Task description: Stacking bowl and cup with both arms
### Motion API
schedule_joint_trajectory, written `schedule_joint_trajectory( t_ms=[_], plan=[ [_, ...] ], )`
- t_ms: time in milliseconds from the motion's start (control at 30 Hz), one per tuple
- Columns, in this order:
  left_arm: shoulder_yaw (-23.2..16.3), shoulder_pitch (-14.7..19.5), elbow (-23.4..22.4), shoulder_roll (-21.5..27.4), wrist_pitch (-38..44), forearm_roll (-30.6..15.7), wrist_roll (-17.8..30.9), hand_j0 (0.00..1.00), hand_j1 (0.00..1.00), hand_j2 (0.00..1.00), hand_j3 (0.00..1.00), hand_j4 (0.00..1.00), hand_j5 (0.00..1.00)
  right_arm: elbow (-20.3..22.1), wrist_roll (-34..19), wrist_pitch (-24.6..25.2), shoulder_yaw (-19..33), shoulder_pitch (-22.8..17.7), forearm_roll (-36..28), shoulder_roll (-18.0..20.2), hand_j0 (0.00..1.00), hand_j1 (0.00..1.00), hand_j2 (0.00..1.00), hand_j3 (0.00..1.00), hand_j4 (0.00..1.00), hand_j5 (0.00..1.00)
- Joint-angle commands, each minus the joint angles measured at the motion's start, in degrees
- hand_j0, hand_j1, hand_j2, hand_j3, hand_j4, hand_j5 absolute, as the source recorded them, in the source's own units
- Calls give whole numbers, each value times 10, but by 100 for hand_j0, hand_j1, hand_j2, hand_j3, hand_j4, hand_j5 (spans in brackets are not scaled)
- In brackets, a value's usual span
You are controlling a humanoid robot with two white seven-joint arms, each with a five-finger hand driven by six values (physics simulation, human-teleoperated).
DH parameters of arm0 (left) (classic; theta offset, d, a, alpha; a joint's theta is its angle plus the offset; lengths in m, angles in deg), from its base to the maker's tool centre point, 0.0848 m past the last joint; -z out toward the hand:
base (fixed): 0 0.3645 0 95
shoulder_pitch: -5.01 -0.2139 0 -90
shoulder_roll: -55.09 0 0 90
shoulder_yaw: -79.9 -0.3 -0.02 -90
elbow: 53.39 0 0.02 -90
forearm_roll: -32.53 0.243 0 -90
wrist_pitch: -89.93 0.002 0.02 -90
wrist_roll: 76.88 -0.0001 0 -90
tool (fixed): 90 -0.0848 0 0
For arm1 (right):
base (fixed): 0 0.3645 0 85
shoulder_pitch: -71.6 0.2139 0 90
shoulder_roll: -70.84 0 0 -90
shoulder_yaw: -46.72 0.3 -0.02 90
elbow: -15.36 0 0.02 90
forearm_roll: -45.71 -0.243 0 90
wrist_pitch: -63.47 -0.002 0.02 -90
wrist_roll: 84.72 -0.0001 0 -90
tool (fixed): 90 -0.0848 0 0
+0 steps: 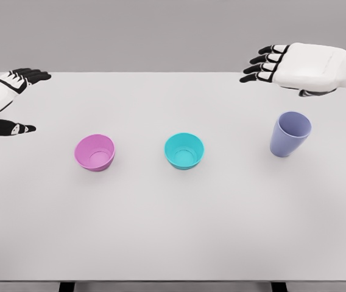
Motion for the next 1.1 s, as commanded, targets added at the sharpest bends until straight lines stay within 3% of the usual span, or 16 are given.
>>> schedule_joint_trajectory(
  t_ms=[0,267,400,433,500,567,633,733,800,867,933,1067],
  plan=[
    [0,0,0,1,0,-4,0,100,100,100,100,100,100,0,0,2,2,0,-1,3,100,100,100,100,100,100],
    [1,9,0,-2,0,2,6,100,100,100,100,100,100,-9,0,2,31,-1,-2,11,100,100,100,100,100,100],
    [-17,28,5,35,0,-1,6,100,100,100,100,100,100,-7,0,2,43,-1,-2,60,100,100,100,100,100,100],
    [-45,38,16,56,0,-13,6,100,100,100,100,100,100,-7,0,2,43,-3,-3,82,100,100,100,100,100,100],
    [-113,97,6,59,0,-22,6,100,100,100,100,100,100,-10,0,2,44,-5,-2,98,100,100,100,100,100,100],
    [-240,193,-10,59,0,-59,6,100,100,100,100,100,100,-56,0,2,42,-4,-2,84,100,100,100,100,100,100],
    [-335,261,-15,60,0,-93,6,100,100,100,100,100,100,-93,0,2,44,-4,-2,65,100,100,100,100,100,100],
    [-487,368,-15,63,0,-137,7,100,100,100,100,100,100,-91,0,2,51,-5,-2,61,100,100,100,100,100,100],
    [-575,439,-11,71,0,-173,42,100,100,100,100,100,100,-70,0,2,57,-6,-2,70,100,100,100,100,100,100],
    [-626,489,-12,71,0,-189,87,100,100,100,100,100,100,-68,0,2,61,-5,-2,74,100,100,100,100,100,100],
    [-700,561,-12,71,0,-220,142,100,100,100,100,100,100,-66,0,2,64,-6,-3,76,100,100,100,100,100,100],
    [-737,577,-2,72,0,-227,151,100,100,100,100,100,100,-64,0,2,66,-5,-4,80,100,100,100,100,100,100]
  ],
)
